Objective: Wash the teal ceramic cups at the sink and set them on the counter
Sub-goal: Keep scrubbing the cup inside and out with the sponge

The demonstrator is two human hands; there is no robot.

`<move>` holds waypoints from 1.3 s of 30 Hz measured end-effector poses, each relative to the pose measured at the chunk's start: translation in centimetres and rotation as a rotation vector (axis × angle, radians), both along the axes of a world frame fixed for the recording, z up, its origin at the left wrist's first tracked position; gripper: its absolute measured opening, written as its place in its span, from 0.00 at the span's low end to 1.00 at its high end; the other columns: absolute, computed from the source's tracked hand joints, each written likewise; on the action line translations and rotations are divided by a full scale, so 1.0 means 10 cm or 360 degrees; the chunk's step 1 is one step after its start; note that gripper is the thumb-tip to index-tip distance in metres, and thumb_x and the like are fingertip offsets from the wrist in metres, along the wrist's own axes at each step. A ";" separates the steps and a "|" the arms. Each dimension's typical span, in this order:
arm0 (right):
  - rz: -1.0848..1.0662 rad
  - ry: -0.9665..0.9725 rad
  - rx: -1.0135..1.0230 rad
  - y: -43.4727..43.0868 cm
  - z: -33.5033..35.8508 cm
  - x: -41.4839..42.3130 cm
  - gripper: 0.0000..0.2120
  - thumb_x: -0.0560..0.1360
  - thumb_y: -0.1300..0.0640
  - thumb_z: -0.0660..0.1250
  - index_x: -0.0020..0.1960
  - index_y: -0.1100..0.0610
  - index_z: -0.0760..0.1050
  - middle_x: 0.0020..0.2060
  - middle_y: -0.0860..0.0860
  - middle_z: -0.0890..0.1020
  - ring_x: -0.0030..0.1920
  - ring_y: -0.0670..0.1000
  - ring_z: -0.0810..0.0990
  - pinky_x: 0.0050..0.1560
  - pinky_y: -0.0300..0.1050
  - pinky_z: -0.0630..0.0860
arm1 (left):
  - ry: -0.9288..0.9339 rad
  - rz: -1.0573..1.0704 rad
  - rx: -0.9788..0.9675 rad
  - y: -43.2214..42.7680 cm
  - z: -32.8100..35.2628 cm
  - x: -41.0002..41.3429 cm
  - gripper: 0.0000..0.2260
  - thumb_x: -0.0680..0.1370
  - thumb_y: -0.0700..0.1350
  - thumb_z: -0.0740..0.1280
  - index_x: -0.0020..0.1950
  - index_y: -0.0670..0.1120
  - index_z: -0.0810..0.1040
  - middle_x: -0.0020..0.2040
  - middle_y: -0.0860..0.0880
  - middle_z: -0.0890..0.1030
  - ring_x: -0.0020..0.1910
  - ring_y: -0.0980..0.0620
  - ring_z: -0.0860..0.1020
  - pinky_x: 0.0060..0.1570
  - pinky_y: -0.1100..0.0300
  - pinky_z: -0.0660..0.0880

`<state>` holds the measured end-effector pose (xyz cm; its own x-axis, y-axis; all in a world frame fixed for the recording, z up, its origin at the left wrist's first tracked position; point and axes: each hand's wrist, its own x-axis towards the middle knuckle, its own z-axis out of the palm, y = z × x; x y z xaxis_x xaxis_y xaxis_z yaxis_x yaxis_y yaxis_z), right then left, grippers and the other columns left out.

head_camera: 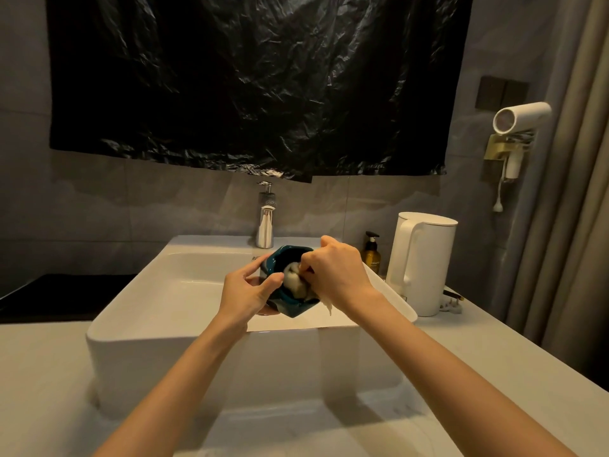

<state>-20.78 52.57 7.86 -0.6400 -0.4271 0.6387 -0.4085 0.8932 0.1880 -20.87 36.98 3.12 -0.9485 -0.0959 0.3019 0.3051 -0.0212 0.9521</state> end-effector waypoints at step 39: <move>-0.0198 0.0404 -0.0472 -0.10 -0.20 -0.16 0.08 0.68 0.48 0.76 0.35 0.51 0.85 0.29 0.50 0.79 0.37 0.49 0.69 0.39 0.46 0.64 | -0.0065 -0.0038 -0.0047 0.02 0.02 0.02 0.23 0.73 0.42 0.72 0.67 0.47 0.73 0.44 0.50 0.79 0.42 0.50 0.79 0.31 0.57 0.81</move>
<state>-22.36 51.56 5.88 -0.4813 -0.1298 0.8669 -0.2676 0.9635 -0.0043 -20.70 37.20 3.35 -0.9620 -0.0646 0.2653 0.2659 0.0000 0.9640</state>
